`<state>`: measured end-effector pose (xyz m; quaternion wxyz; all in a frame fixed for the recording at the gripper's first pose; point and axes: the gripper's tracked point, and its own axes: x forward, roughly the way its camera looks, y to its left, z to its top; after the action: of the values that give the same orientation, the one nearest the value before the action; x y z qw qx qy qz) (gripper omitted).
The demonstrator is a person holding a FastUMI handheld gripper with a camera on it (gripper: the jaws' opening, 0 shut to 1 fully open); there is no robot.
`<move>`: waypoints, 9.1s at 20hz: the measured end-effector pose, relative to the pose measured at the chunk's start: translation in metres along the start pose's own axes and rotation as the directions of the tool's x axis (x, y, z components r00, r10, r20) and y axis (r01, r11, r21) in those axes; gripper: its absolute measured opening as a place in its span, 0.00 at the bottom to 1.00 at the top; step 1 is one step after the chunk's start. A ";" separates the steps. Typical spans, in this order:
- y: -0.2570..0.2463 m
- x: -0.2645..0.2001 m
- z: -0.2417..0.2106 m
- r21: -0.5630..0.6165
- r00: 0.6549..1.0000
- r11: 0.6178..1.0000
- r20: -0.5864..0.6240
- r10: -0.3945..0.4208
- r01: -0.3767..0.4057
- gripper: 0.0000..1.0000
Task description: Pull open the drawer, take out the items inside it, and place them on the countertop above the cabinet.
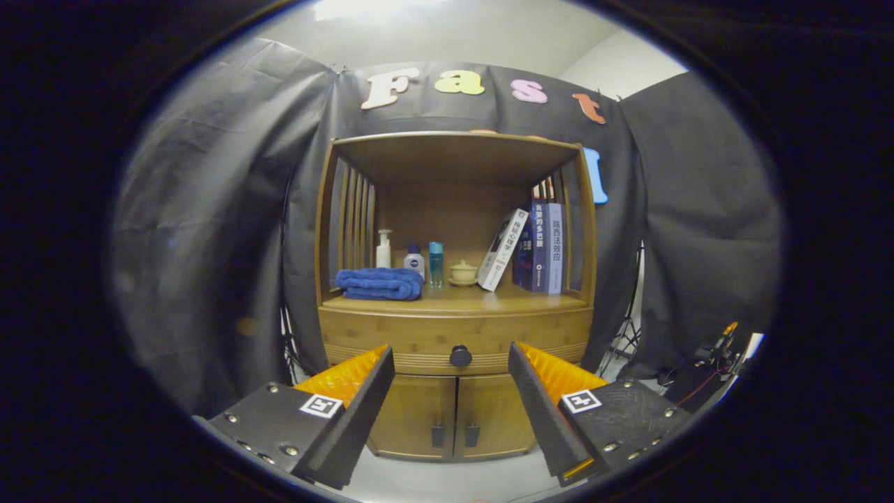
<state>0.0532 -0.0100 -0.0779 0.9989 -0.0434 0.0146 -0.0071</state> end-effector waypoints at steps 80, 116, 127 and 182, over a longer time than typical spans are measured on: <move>-0.026 -0.014 -0.133 -0.015 0.985 1.000 -0.173 0.001 -0.003 0.13; -0.012 0.164 -0.106 0.029 0.713 1.000 -0.701 0.018 0.003 0.35; 0.023 0.149 -0.078 0.092 0.806 0.987 -0.569 0.163 -0.135 0.18; -0.012 0.264 0.058 0.297 0.966 0.943 -0.248 -0.080 0.154 0.99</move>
<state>0.3185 -0.0211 -0.0271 0.9823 0.1160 0.1275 -0.0739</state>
